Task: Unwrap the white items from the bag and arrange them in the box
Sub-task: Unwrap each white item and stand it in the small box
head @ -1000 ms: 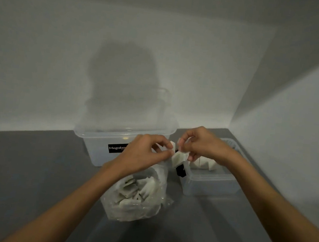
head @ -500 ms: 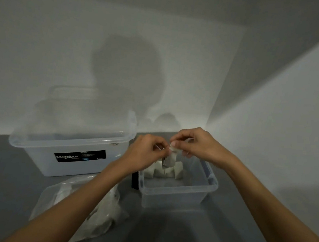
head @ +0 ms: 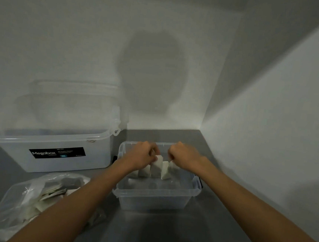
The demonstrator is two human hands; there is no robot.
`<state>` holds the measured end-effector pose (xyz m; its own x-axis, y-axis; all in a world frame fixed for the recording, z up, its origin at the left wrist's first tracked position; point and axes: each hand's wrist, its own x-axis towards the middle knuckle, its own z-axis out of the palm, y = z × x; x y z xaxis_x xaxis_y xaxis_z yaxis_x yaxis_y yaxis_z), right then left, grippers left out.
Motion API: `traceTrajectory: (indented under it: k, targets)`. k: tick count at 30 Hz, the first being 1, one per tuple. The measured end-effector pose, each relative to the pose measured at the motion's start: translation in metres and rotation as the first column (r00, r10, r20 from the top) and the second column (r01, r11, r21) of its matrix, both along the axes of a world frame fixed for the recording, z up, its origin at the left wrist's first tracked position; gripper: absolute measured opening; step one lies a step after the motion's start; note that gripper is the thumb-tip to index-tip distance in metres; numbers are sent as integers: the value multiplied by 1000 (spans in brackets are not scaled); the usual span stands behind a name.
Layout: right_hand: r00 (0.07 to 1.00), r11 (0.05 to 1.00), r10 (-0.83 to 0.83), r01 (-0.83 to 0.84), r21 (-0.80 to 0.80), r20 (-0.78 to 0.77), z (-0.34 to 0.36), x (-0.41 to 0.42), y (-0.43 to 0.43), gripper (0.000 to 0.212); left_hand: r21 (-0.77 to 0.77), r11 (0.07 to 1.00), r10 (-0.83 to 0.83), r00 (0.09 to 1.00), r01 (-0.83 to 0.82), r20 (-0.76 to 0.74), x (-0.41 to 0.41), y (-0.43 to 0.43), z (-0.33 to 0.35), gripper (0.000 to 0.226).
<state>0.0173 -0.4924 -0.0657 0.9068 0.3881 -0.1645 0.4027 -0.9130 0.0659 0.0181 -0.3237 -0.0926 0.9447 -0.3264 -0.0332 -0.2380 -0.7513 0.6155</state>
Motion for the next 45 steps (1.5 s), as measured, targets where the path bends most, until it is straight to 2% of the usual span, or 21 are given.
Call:
traceTrajectory:
  k: [4,7,11,16,19,22,27,34,38,40,43,45]
  targets:
    - [994,974,102,-92,-205,38,-19,12,4,23,46,999,-10,999,12,-31,3,-4,-10,5]
    - [993,954,114,-102,-283,28,-30,20,7,20,57,998,-38,999,40,-33,6,-3,-14,6]
    - [992,939,120,-100,-329,41,-35,28,7,18,70,996,-46,998,49,-47,9,-3,-22,4]
    - [980,939,128,-70,-338,151,-40,27,9,18,77,996,-45,999,46,-9,10,-6,-26,9]
    - [982,933,139,-87,-349,128,-38,27,6,17,74,996,-41,999,43,-30,12,-6,-29,9]
    - [988,935,129,-92,-342,87,-34,28,5,15,72,996,-42,999,44,-30,13,-5,-30,8]
    - [979,946,108,-47,-321,174,-36,24,11,20,106,994,-29,998,35,-50,16,-6,-35,7]
    - [974,927,157,-87,-365,166,-39,19,14,17,112,993,-16,999,21,-41,14,-12,-40,8]
    - [974,939,130,-61,-340,185,-36,18,14,17,105,994,-7,998,14,-66,16,-20,-41,9]
    - [973,952,113,-47,-302,204,-32,20,11,30,104,994,-16,995,26,-96,17,-26,-41,10]
    - [970,985,86,-49,-165,228,-19,19,3,13,77,996,-35,989,46,-141,19,-34,-41,10]
    - [955,998,30,-14,-55,296,-9,16,-5,14,57,997,-50,987,59,-151,21,-39,-41,9]
